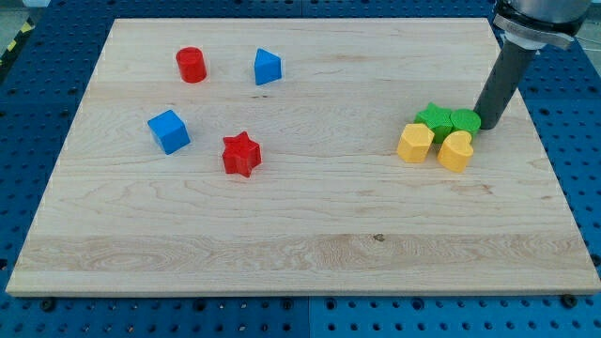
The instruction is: Place your arm vertically below the yellow hexagon
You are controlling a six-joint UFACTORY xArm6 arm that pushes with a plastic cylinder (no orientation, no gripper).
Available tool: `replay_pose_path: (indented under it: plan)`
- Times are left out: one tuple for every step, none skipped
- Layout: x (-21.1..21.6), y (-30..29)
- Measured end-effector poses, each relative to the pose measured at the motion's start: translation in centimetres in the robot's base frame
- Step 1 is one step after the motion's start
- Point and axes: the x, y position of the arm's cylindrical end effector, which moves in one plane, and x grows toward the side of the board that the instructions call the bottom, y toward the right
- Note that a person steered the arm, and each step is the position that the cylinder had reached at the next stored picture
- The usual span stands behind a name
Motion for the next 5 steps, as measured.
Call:
replay_pose_path:
  plan:
    - [-0.2,3.7]
    - [0.5,8.0]
    - [4.4,7.7]
    - [7.2,5.1]
    - [8.0,2.5]
